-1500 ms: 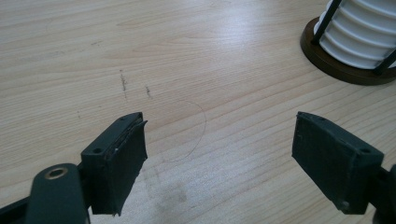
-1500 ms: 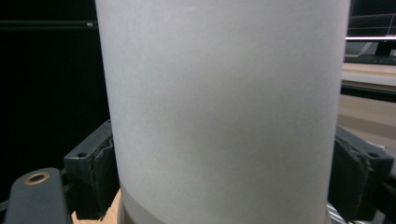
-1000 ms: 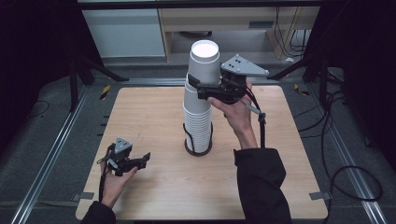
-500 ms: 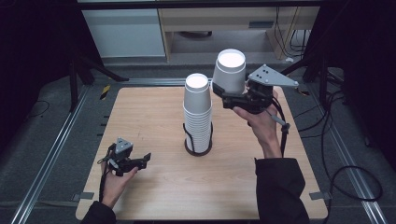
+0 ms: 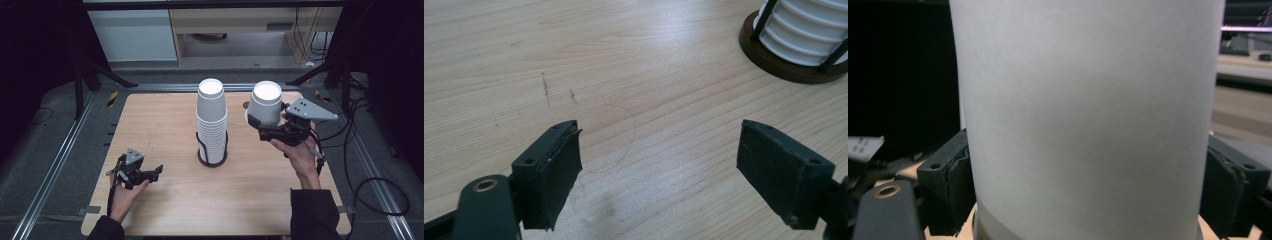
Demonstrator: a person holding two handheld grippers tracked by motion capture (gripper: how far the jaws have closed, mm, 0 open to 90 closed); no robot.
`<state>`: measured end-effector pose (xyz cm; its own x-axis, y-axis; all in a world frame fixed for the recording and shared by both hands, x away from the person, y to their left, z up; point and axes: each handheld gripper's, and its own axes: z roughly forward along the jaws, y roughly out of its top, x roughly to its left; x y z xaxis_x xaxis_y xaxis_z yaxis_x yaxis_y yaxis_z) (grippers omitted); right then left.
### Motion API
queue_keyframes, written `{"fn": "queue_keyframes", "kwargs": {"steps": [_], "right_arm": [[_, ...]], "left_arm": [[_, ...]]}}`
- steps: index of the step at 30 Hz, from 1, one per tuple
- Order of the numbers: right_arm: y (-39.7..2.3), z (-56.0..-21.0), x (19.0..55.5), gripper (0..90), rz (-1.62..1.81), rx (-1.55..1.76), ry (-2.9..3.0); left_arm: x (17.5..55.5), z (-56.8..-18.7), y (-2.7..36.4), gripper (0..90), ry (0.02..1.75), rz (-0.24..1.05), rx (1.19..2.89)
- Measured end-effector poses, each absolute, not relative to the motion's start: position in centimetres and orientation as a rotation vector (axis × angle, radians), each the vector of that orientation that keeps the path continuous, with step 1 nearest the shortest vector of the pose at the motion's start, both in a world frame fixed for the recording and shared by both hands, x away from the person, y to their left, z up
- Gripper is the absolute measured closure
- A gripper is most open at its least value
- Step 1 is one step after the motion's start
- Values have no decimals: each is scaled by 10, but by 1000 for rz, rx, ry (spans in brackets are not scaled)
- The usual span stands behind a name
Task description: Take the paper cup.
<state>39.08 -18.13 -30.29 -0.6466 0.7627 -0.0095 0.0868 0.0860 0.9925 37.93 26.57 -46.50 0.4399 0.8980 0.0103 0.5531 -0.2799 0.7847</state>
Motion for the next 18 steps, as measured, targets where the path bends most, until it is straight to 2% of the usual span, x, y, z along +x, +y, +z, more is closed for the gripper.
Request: {"fn": "queue_keyframes", "kwargs": {"steps": [9, 18], "right_arm": [[-190, -341, 372, 127, 1573, 839, 1905], [-189, -358, 368, 127, 1548, 829, 1973]], "left_arm": [[380, -466, 259, 174, 1211, 590, 1972], [379, -465, 251, 170, 1157, 586, 2006]]}}
